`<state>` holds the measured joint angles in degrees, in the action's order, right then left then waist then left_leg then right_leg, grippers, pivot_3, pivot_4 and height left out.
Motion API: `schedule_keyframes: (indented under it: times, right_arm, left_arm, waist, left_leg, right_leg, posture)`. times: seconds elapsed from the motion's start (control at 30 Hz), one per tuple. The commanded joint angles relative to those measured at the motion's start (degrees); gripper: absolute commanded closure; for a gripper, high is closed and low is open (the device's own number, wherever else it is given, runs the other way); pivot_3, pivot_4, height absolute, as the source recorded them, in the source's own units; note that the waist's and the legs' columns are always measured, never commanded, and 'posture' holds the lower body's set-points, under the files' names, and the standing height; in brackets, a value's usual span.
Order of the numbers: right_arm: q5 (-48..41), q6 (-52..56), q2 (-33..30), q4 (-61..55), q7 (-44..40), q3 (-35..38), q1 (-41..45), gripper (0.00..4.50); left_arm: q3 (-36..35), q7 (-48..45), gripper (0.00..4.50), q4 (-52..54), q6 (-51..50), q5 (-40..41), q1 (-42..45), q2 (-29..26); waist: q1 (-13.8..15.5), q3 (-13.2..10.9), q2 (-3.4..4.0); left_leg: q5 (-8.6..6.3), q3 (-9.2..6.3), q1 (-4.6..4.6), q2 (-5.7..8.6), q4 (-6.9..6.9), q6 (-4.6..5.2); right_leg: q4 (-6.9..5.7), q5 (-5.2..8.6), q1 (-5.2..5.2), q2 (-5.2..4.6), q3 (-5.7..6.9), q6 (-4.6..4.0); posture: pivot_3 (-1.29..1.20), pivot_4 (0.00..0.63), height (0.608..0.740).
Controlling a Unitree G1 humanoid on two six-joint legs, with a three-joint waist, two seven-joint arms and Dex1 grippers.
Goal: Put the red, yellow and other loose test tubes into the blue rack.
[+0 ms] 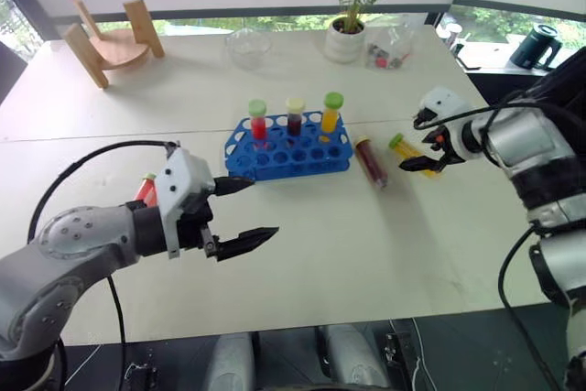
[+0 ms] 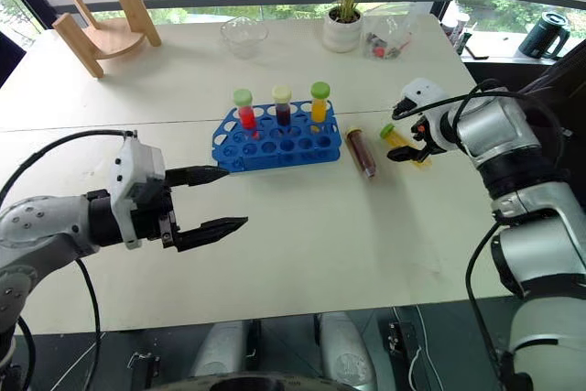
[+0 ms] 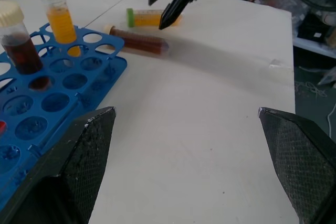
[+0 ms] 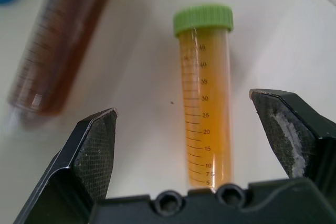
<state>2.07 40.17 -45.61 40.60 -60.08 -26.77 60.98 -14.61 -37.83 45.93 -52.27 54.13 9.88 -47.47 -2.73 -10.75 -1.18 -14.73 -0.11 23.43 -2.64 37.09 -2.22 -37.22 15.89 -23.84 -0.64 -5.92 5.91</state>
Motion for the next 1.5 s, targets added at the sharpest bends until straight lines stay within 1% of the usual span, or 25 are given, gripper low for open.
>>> schedule_keyframes:
  times: [0.03, 0.2, 0.33, 0.43, 0.47, 0.53, 0.6, 0.63, 0.73, 0.83, 0.9, 0.93, 0.97, 1.03, 1.1, 1.17, 1.23, 1.3, 1.37, 1.5]
  right_arm:
    - [3.2, -5.26, 1.45, 8.14, -2.01, 0.55, 4.44, 0.0]
    - [4.83, -8.23, 5.36, 18.51, -3.07, 2.52, 9.1, 0.0]
    - [6.12, -10.43, 7.56, 24.48, -2.01, 3.68, 11.47, 0.0]
    - [6.9, -11.52, 8.66, 27.2, -0.84, 4.78, 12.09, 0.89]
    - [7.12, -11.68, 8.88, 27.79, -0.65, 5.16, 12.26, 1.35]
    - [7.58, -12.14, 9.14, 28.4, -0.48, 5.75, 12.47, 2.48]
    - [7.56, -11.78, 9.19, 28.67, -0.49, 6.76, 12.74, 3.49]
    - [7.69, -11.89, 9.11, 28.66, -0.41, 7.09, 12.81, 3.75]
    - [8.09, -12.59, 7.99, 27.3, 1.29, 8.37, 13.35, 3.76]
    - [6.68, -9.64, 6.97, 23.2, 3.18, 11.63, 14.58, 3.76]
    - [4.0, -5.92, 6.61, 14.2, 3.93, 15.4, 12.68, 3.76]
    - [0.9, -0.99, 7.53, 7.22, 5.02, 19.18, 10.78, 3.76]
    - [-3.17, 2.88, 9.94, -2.23, 8.22, 24.81, 7.4, 3.76]
    - [-11.13, 4.75, 17.97, -20.63, 16.67, 36.09, -1.39, 3.76]
    - [-15.16, 3.68, 25.09, -33.96, 22.44, 41.19, -9.44, 3.76]
    - [-18.76, -1.88, 31.16, -40.51, 25.13, 43.72, -15.09, 3.76]
    - [-20.6, -6.68, 36.75, -43.36, 29.17, 44.59, -19.21, 3.76]
    - [-22.27, -12.32, 40.87, -43.12, 30.83, 44.73, -22.05, 3.76]
    - [-22.22, -19.88, 43.11, -40.76, 29.98, 43.45, -24.42, 3.76]
    - [-20.24, -31.11, 45.45, -35.24, 28.54, 39.66, -28.18, 3.76]
  left_arm:
    - [-1.94, 0.63, 0.03, 0.63, 0.88, 1.86, 1.23, -1.49]
    - [-2.03, 0.62, 0.03, -0.96, 1.74, 2.01, 2.82, -2.79]
    - [-2.04, -0.45, 0.03, -2.78, 2.57, 1.13, 3.57, -4.43]
    - [-1.68, -0.94, 0.0, -3.82, 3.34, 0.69, 3.8, -5.18]
    - [-1.66, -1.08, 0.0, -4.05, 3.51, 0.55, 3.8, -5.38]
    - [-1.74, -1.43, 0.0, -4.69, 3.83, 0.29, 3.86, -5.64]
    - [-1.71, -1.68, 0.0, -5.11, 4.19, 0.06, 3.81, -5.81]
    - [-1.67, -1.81, 0.0, -5.31, 4.36, -0.08, 3.77, -5.83]
    - [-1.7, -2.56, 0.0, -6.62, 5.01, -0.87, 3.67, -5.74]
    - [-2.13, -4.08, 0.0, -8.85, 6.41, -2.51, 3.0, -6.08]
    - [-2.11, -5.03, 0.0, -10.58, 7.54, -4.07, 2.58, -6.14]
    - [-1.69, -5.59, 0.0, -11.32, 8.03, -4.84, 2.62, -6.23]
    - [-1.39, -5.97, 0.0, -12.16, 8.4, -5.03, 2.84, -5.9]
    - [-0.23, -7.19, 0.0, -13.39, 9.21, -6.46, 3.07, -6.16]
    - [0.29, -7.9, 0.0, -14.38, 9.68, -7.2, 3.62, -5.97]
    - [0.8, -8.59, 0.0, -15.16, 9.91, -7.77, 4.44, -6.01]
    - [1.13, -9.36, 0.0, -15.82, 10.05, -8.32, 5.23, -6.27]
    - [1.33, -9.87, 0.0, -16.3, 10.1, -8.79, 5.96, -6.49]
    - [1.2, -10.28, 0.0, -16.43, 9.86, -8.91, 6.58, -6.71]
    - [0.54, -10.81, 0.0, -16.36, 9.39, -9.06, 7.16, -7.56]
  waist:
    - [-0.03, -0.01, 0.02]
    - [-0.22, -0.03, 0.05]
    - [-0.79, -0.03, 0.06]
    - [-0.98, -0.03, 0.06]
    - [-1.12, -0.03, 0.06]
    - [-1.29, -0.04, 0.06]
    - [-1.33, -0.04, 0.06]
    - [-1.33, -0.04, 0.07]
    - [-1.34, -0.05, 0.09]
    - [-1.33, -0.09, 0.16]
    - [-1.35, -0.11, 0.19]
    - [-1.38, -0.14, 0.24]
    - [-1.42, -0.15, 0.25]
    - [-1.38, -0.07, 0.14]
    - [-1.29, -0.07, 0.13]
    - [-0.67, -0.07, 0.13]
    - [-0.19, -0.1, 0.17]
    - [-0.14, -0.1, 0.17]
    - [-0.19, -0.1, 0.15]
    - [-0.75, -0.09, 0.14]
  left_leg:
    - [0.0, 0.01, 0.0, 0.0, 0.0, -0.01]
    - [0.01, 0.0, 0.0, 0.0, 0.0, -0.02]
    - [0.02, -0.01, -0.01, 0.0, -0.01, -0.04]
    - [0.02, -0.04, 0.0, 0.02, 0.0, -0.04]
    - [0.02, -0.04, 0.0, 0.02, -0.01, -0.04]
    - [0.02, -0.04, 0.0, 0.03, 0.0, -0.04]
    - [0.02, -0.04, -0.01, 0.03, 0.0, -0.04]
    - [0.02, -0.05, -0.01, 0.03, 0.0, -0.04]
    - [0.02, -0.04, -0.01, 0.02, 0.0, -0.04]
    - [0.02, -0.03, 0.0, 0.03, 0.0, -0.04]
    - [0.02, -0.03, 0.0, 0.03, -0.01, -0.04]
    - [0.02, -0.03, 0.0, 0.02, -0.02, -0.04]
    - [0.02, 0.01, 0.01, 0.02, -0.04, -0.04]
    - [0.02, -0.04, 0.01, -0.05, -0.06, -0.04]
    - [0.02, -0.18, 0.0, -0.1, -0.09, -0.04]
    - [0.04, -0.27, 0.06, -0.09, -0.1, -0.08]
    - [0.12, -0.27, 0.12, -0.03, -0.05, -0.21]
    - [0.17, -0.14, 0.14, 0.05, 0.05, -0.3]
    - [0.27, -0.07, 0.14, 0.11, 0.07, -0.48]
    - [0.3, -0.12, 0.03, 0.04, 0.0, -0.52]
  right_leg:
    - [-0.01, 0.0, 0.0, 0.0, 0.0, 0.0]
    - [-0.03, -0.01, 0.0, 0.0, 0.0, 0.01]
    - [-0.07, -0.02, -0.01, 0.0, 0.0, 0.02]
    - [-0.08, -0.02, 0.01, 0.0, 0.02, 0.02]
    - [-0.08, -0.02, 0.01, -0.01, 0.02, 0.02]
    - [-0.1, -0.03, 0.01, -0.01, 0.02, 0.02]
    - [-0.13, -0.03, 0.01, -0.01, 0.02, 0.03]
    - [-0.14, -0.03, 0.0, -0.01, 0.02, 0.03]
    - [-0.15, -0.03, -0.02, 0.0, 0.01, 0.03]
    - [-0.17, -0.03, -0.04, -0.01, 0.01, 0.03]
    - [-0.18, -0.03, -0.05, -0.01, 0.01, 0.03]
    - [-0.19, -0.03, -0.08, 0.0, 0.0, 0.03]
    - [-0.25, -0.03, -0.15, 0.0, -0.03, 0.03]
    - [-0.38, -0.02, -0.21, 0.08, -0.03, 0.01]
    - [-0.63, 0.07, -0.26, 0.17, 0.07, -0.12]
    - [-0.75, 0.12, -0.33, 0.15, 0.15, -0.16]
    - [-0.8, 0.12, -0.37, 0.07, 0.21, -0.16]
    - [-0.8, 0.06, -0.38, -0.02, 0.1, -0.06]
    - [-0.78, 0.02, -0.37, -0.06, 0.01, 0.01]
    - [-0.84, 0.02, -0.34, 0.03, 0.03, 0.0]
  posture:
    - [0.0, 0.15, 0.74]
    - [0.0, 0.15, 0.74]
    - [0.0, 0.15, 0.74]
    - [0.0, 0.15, 0.74]
    - [0.0, 0.15, 0.74]
    - [0.0, 0.15, 0.74]
    - [0.0, 0.15, 0.74]
    - [0.0, 0.15, 0.74]
    - [0.0, 0.15, 0.74]
    - [0.0, 0.15, 0.74]
    - [0.0, 0.15, 0.74]
    - [0.0, 0.15, 0.74]
    - [0.0, 0.15, 0.74]
    - [0.0, 0.15, 0.74]
    - [0.0, 0.15, 0.74]
    - [0.0, 0.15, 0.74]
    - [0.0, 0.15, 0.74]
    - [0.0, 0.15, 0.74]
    - [0.0, 0.15, 0.74]
    - [0.0, 0.15, 0.74]
